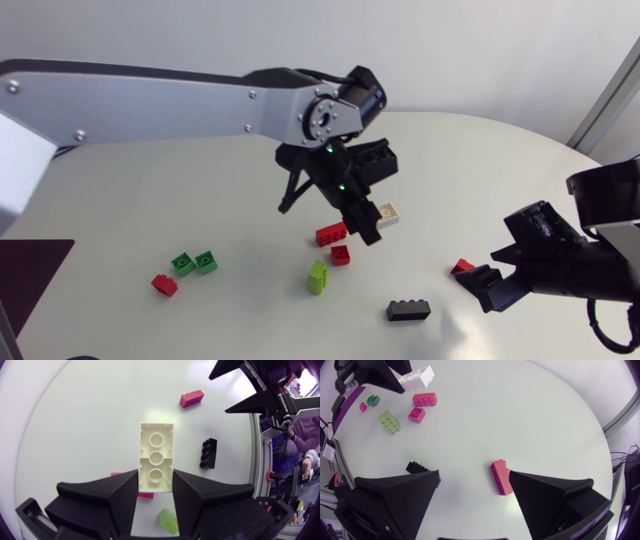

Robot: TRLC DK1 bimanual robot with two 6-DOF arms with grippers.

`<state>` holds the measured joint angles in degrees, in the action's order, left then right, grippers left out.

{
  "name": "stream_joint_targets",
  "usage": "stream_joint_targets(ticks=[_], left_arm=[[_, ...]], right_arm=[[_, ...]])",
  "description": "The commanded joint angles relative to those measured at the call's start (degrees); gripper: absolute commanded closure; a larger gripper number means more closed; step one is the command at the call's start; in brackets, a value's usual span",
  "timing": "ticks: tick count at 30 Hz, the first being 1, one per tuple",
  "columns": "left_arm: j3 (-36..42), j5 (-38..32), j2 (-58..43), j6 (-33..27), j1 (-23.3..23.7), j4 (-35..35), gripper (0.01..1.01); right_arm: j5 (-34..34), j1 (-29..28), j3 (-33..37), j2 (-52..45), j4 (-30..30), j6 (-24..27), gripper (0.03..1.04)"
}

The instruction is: Sort duplo bricks by size, large to the right and small to the left

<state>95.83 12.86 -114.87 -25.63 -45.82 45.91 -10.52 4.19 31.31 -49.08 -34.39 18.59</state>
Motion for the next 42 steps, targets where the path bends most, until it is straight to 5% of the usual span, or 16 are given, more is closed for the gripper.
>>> stream_joint_targets(ticks=[1,12,15,16,27,42], left_arm=[[0.8,0.0,-5.0,1.4,-2.6,1.4,0.818],[1.4,-0.2,-12.4,2.2,-8.1,1.5,0.764],[2.3,-0.8,-13.6,2.8,-8.3,1.6,0.138],[2.5,-1.4,-13.8,3.0,-8.5,1.6,0.038],[3.4,-1.8,-6.9,3.4,-2.6,5.4,0.041],[-9.8,-1.7,8.6,2.4,11.7,5.2,0.043]], right_arm=[[-0.2,0.2,1.2,-0.6,-0.6,-1.4,0.06],[-0.1,-0.4,0.5,-0.9,-0.1,-1.1,0.06],[-0.1,-0.4,0.5,-0.9,-0.2,-1.1,0.06],[-0.1,-0.4,0.5,-0.8,-0.2,-1.1,0.06],[-0.5,1.6,3.9,-1.0,-2.6,-2.4,0.06],[0.6,20.3,7.4,-10.3,-0.1,-12.5,0.06]])
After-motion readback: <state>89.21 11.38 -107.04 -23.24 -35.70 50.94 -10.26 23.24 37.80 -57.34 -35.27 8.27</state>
